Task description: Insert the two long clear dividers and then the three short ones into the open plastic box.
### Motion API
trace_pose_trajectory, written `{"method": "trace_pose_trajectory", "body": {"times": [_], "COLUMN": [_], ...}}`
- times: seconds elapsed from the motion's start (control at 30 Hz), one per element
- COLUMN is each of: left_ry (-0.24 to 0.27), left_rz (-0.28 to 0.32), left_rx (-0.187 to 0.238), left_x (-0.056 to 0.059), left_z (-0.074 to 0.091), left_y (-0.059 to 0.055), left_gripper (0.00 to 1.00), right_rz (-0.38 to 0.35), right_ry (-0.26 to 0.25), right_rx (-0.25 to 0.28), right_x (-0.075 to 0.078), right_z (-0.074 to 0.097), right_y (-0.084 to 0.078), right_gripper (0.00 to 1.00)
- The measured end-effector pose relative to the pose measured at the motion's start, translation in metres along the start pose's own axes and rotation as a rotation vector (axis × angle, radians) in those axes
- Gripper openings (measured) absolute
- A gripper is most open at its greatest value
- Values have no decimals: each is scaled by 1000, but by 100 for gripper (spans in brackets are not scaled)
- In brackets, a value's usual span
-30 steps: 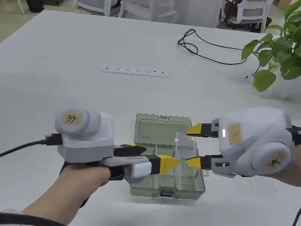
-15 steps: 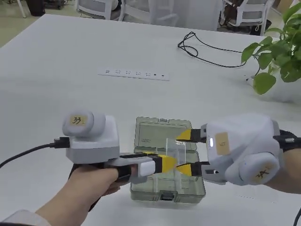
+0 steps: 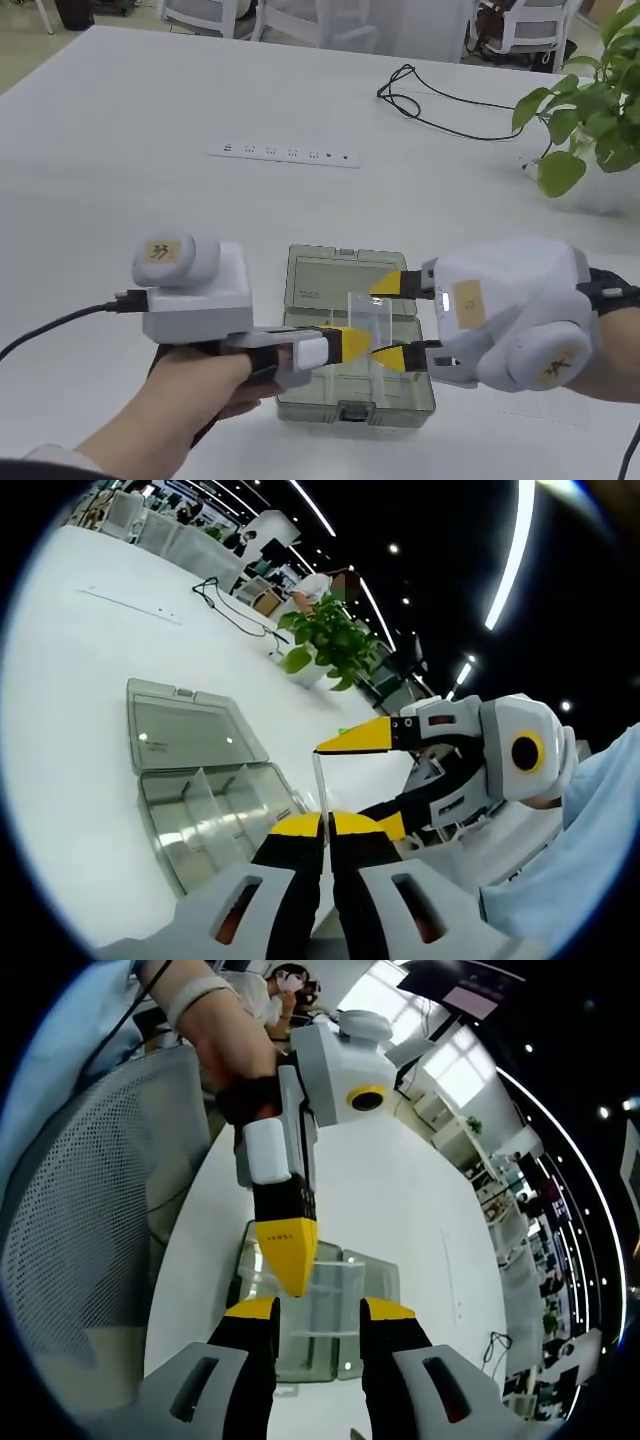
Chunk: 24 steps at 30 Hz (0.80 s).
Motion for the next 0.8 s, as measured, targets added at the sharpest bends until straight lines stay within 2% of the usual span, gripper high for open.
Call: {"method": "trace_pose_trajectory", "body": {"times": [0.33, 0.37, 0.4, 0.43, 0.5, 0.77, 0.8], "left_ry": [3, 40, 27, 24, 25, 33, 36], "left_rz": [-18, -66, -88, -65, -84, -295, -302], "left_rx": [16, -15, -3, -2, -3, -82, -84], "left_x": [0, -6, -5, -4, -5, -8, -7], "left_z": [3, 6, 5, 6, 7, 13, 13], "left_y": [0, -4, -3, -4, -4, -13, -14], "left_gripper": [0, 0, 0, 0, 0, 0, 0], "right_rz": [16, 9, -6, -27, -39, -179, -190], "right_ry": [12, 7, 16, 29, 21, 99, 115], "right_rx": [12, 19, 26, 36, 41, 96, 101], "right_x": [0, 3, 3, 3, 7, 13, 13], "right_z": [0, 1, 2, 3, 5, 15, 15], "right_y": [3, 4, 4, 5, 4, 5, 5], "right_gripper": [33, 32, 29, 30, 30, 29, 28]}}
Point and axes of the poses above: the centre of the closed fingertips' face, and the gripper's own axes: z roughly backward along the fingers, x roughly to its right, y roughly out of its top, the point moved 4 cm from there along z, roughly backward along the fingers, and after that the axes turned 1 degree about -x, right-handed, at the moved point
